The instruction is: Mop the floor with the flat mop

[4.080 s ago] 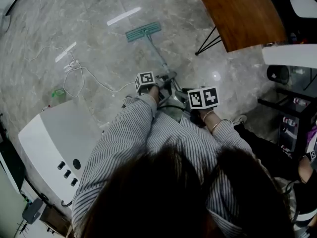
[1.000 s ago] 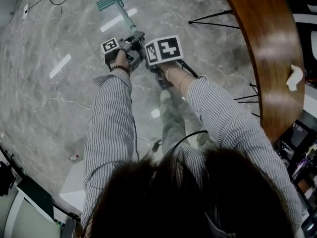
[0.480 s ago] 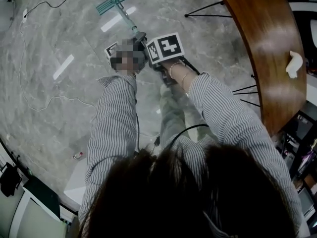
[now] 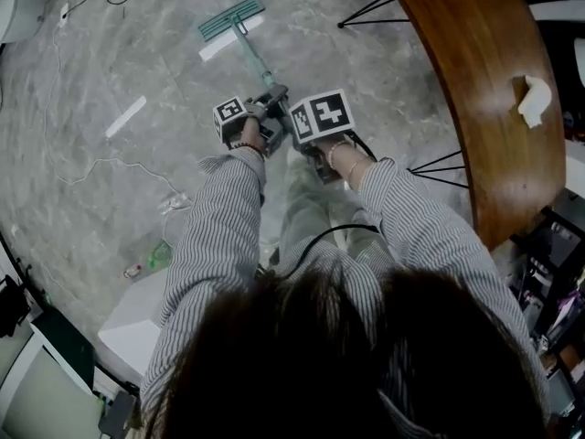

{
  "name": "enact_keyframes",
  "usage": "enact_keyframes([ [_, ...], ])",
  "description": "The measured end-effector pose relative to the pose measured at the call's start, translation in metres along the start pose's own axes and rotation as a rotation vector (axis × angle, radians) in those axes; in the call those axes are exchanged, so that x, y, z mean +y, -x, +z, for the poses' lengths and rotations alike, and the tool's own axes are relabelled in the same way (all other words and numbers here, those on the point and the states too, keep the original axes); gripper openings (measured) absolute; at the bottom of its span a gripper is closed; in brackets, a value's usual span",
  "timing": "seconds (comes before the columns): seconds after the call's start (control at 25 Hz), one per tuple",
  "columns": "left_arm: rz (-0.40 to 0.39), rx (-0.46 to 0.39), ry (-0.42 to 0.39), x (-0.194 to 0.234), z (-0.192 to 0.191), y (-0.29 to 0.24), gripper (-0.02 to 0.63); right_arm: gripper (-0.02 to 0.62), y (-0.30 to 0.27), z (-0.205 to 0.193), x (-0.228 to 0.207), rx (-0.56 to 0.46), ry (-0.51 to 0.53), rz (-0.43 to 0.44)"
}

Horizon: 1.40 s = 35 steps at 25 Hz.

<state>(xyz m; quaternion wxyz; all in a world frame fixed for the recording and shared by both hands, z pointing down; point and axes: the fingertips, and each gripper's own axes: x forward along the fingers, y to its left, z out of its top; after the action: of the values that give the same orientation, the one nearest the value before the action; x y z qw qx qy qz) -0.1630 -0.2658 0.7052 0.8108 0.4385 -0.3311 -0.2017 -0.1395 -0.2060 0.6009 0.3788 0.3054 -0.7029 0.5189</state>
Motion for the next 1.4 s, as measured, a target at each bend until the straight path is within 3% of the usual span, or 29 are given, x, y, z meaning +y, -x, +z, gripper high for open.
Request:
enact_keyframes([
  [0.24,0.011,-0.009,-0.01,0.052,-0.112,0.015,0.142,0.106,0.045,-0.112,-0.031,-0.017,-0.032,0.04],
  [0.52,-0.065,-0.09,0.032,0.127,-0.249,0.022,0.138,0.098,0.1,-0.252,-0.083,-0.024,-0.011,0.067],
  [0.84,-0.066,-0.059,0.112,0.21,-0.424,0.028,0.126,0.094,0.171,-0.417,-0.144,0.01,0.012,0.087],
  [1.08,0.0,0.102,0.079,0.241,-0.536,0.038,0.134,0.091,0.232,-0.504,-0.166,0.025,0.035,0.118],
  [1.4,0.033,0.275,0.049,0.238,-0.64,0.047,0.149,0.079,0.308,-0.561,-0.178,-0.048,-0.049,0.112],
])
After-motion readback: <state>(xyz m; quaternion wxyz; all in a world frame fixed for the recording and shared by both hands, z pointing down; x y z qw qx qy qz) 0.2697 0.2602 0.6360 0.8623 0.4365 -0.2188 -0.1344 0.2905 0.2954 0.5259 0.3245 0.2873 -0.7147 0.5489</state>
